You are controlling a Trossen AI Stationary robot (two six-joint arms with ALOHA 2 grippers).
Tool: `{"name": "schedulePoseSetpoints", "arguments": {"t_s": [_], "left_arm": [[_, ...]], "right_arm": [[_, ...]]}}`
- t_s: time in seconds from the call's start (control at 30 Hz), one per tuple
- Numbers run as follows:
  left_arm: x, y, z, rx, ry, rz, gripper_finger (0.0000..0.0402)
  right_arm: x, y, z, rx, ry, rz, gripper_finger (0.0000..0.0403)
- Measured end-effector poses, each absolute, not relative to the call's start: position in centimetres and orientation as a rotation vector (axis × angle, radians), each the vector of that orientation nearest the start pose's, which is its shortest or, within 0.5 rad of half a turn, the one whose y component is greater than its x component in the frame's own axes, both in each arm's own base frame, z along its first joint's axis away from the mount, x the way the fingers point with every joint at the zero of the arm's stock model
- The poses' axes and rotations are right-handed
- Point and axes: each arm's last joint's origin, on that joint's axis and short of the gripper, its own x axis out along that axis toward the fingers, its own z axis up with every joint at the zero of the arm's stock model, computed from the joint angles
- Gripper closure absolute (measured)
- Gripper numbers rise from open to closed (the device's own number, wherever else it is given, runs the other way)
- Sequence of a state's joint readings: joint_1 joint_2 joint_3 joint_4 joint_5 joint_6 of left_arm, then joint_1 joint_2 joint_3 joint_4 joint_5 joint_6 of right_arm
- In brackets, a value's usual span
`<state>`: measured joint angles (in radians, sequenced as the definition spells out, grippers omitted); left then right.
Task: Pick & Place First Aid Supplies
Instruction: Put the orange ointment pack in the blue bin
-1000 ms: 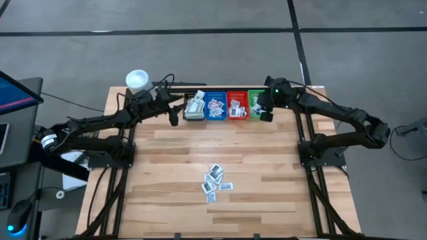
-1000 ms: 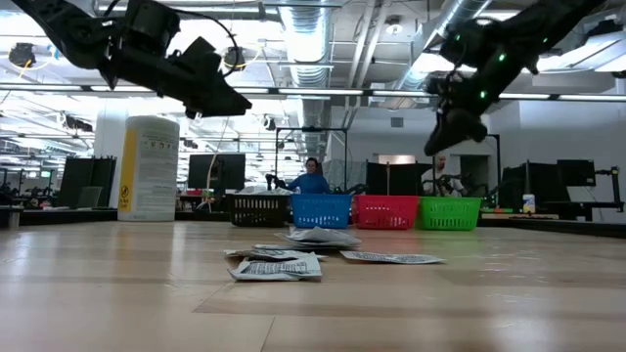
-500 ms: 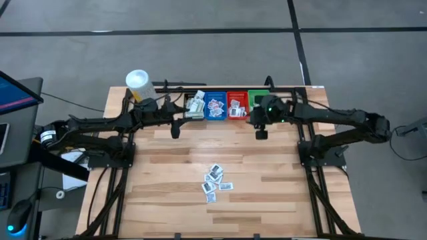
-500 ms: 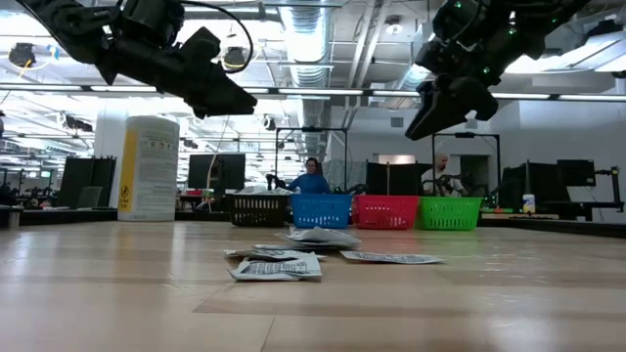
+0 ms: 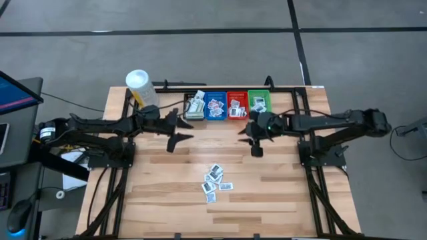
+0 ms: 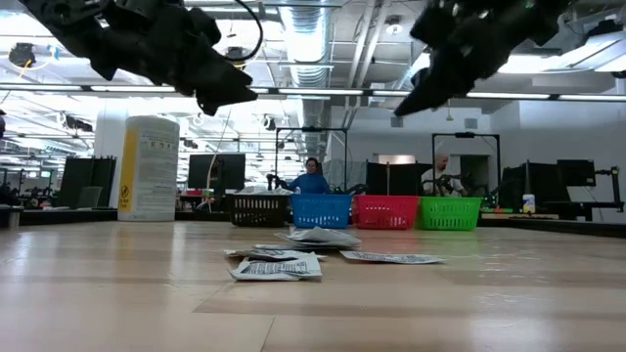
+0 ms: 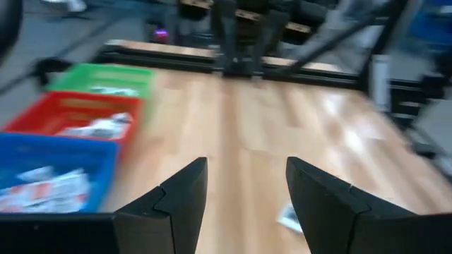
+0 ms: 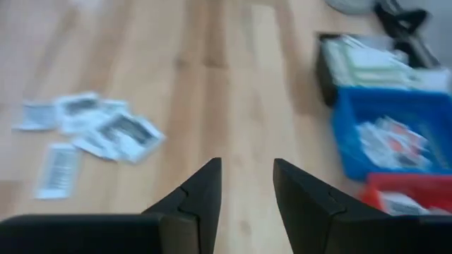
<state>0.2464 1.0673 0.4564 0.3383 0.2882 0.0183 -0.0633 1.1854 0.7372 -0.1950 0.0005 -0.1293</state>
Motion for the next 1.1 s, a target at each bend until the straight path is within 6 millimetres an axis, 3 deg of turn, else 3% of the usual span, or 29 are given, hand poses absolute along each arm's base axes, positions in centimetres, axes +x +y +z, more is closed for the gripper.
{"name": "schedulePoseSetpoints", "arguments": {"t_s": [0.23, 0.43, 0.63, 0.83, 1.1], "left_arm": [[21.8, 2.0, 21.7, -0.047, 0.271, -0.242, 0.0207], [21.8, 0.7, 21.3, -0.031, 0.314, -0.238, 0.0207], [21.8, -0.8, 21.3, -0.011, 0.321, -0.242, 0.0207], [21.8, -1.9, 21.3, -0.004, 0.324, -0.258, 0.0207], [21.8, -1.7, 21.2, -0.062, 0.331, -0.168, 0.0207]], "right_arm": [[24.5, 2.4, 24.0, -0.128, 0.616, 0.124, 0.0280], [25.4, 5.3, 23.0, -0.017, 0.614, 0.185, 0.0282], [27.1, 8.5, 19.6, -0.032, 0.675, 0.268, 0.0282], [28.0, 10.5, 16.0, -0.033, 0.770, 0.298, 0.0282], [29.1, 12.2, 13.5, -0.042, 0.731, 0.341, 0.0282]]}}
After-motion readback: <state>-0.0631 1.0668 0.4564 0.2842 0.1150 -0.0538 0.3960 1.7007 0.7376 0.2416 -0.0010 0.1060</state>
